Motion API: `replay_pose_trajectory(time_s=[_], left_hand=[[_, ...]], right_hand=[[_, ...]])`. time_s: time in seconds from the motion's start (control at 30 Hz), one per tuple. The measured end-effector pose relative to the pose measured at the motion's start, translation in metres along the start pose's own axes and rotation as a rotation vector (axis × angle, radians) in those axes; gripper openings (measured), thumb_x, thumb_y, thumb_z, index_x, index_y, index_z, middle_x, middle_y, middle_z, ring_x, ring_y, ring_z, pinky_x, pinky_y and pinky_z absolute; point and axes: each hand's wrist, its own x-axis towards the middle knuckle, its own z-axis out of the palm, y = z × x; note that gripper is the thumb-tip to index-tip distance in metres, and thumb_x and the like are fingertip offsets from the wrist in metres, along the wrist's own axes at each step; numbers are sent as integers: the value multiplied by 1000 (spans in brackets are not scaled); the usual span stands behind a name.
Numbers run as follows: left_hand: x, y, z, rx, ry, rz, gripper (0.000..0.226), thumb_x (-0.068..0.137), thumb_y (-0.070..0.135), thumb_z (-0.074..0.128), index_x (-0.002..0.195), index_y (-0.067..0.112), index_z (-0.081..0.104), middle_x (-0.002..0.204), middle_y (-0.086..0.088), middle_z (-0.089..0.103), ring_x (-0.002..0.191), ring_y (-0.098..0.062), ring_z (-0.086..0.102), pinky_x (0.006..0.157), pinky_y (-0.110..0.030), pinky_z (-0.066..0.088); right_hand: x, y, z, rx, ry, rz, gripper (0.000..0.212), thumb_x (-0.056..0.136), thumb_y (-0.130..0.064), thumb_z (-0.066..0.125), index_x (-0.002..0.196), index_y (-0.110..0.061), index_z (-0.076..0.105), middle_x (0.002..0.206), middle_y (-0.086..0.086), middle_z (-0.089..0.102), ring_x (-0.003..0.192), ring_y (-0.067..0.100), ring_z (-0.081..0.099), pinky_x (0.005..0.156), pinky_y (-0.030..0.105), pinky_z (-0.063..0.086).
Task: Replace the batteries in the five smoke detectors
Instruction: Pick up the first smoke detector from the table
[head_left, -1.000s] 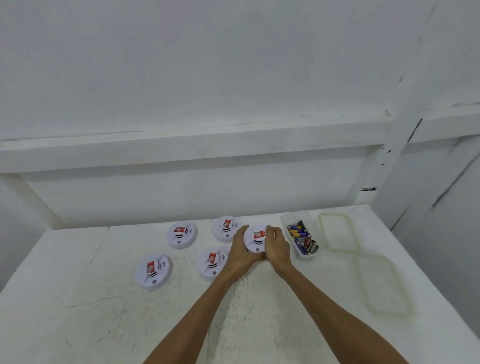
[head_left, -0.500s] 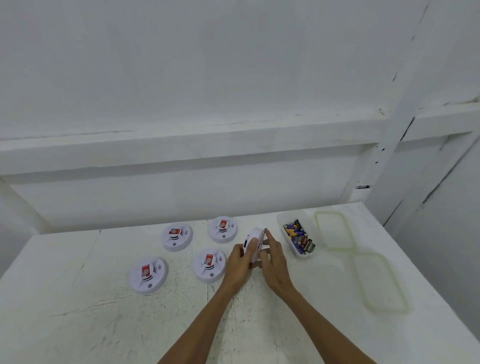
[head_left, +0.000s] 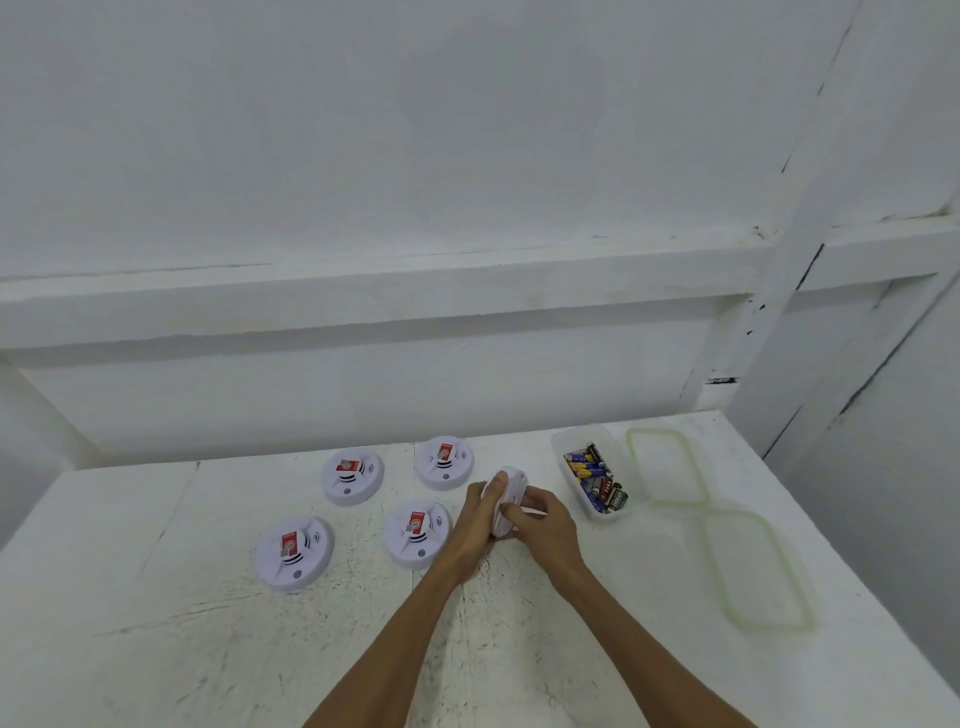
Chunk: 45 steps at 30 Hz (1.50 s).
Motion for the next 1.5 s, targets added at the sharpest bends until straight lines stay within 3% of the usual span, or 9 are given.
replay_pose_trajectory(time_s=[0.3, 0.5, 0.67, 0.8, 0.93, 1.13, 1.27, 1.4, 1.5], left_hand=[[-5, 1, 4, -60, -47, -32, 71, 90, 74, 54, 140, 24, 62, 133, -13, 70, 123, -30, 68, 104, -53, 55], [-5, -1, 1, -130, -10, -54, 66, 89, 71, 62, 137, 26, 65, 135, -16, 68, 127, -32, 64, 107, -51, 54], [-8, 0, 1, -149, -25, -50, 54, 101, 63, 50, 133, 24, 67, 131, -17, 70, 125, -32, 65, 109, -52, 52], [-11, 1, 4, -124, -15, -16, 73, 86, 72, 61, 140, 22, 62, 137, -19, 66, 129, -33, 62, 111, -54, 50], [-2, -6, 1, -129, -19, 1, 92, 70, 81, 73, 143, 26, 60, 138, -14, 66, 130, -32, 63, 112, -55, 49], [-9, 4, 9, -118, 9, -37, 71, 88, 65, 62, 142, 19, 58, 135, -17, 66, 127, -32, 62, 110, -50, 51], [-14, 8, 7, -195, 12, -90, 45, 97, 60, 53, 120, 25, 69, 109, -7, 78, 111, -26, 68, 100, -46, 53], [-20, 14, 8, -211, 5, -104, 46, 110, 44, 40, 140, 13, 58, 129, -14, 65, 120, -28, 60, 110, -50, 46], [-17, 12, 7, -198, -5, -66, 45, 101, 51, 49, 127, 18, 64, 116, -9, 73, 110, -22, 66, 96, -43, 55]], right_hand=[[7, -5, 3, -158, 33, -50, 43, 82, -32, 77, 118, -15, 61, 105, -4, 66, 86, 7, 64, 65, 9, 46], [9, -3, 8, -259, 49, -149, 58, 68, -44, 76, 117, -18, 59, 105, -1, 64, 91, 13, 65, 74, 27, 59], [9, -2, 8, -290, 53, -201, 57, 64, -49, 72, 113, -23, 58, 101, -4, 62, 90, 13, 65, 73, 31, 60], [6, -4, 9, -275, 61, -208, 54, 65, -49, 71, 111, -26, 56, 100, -5, 61, 88, 12, 65, 69, 27, 59], [5, 0, 9, -242, 63, -200, 48, 79, -37, 75, 121, -22, 58, 110, -3, 61, 93, 11, 63, 65, 12, 48], [11, 3, 7, -230, 63, -221, 48, 83, -39, 74, 124, -18, 61, 111, 0, 65, 90, 11, 65, 69, 16, 53], [14, 2, 4, -262, 48, -245, 50, 76, -39, 77, 119, -19, 62, 106, -3, 65, 83, 7, 64, 65, 14, 53], [15, 4, 7, -259, 57, -266, 49, 70, -42, 76, 113, -20, 62, 103, -3, 66, 83, 7, 64, 65, 22, 57], [16, 4, 7, -250, 64, -265, 49, 72, -42, 76, 113, -20, 62, 104, -4, 66, 83, 6, 64, 65, 17, 55]])
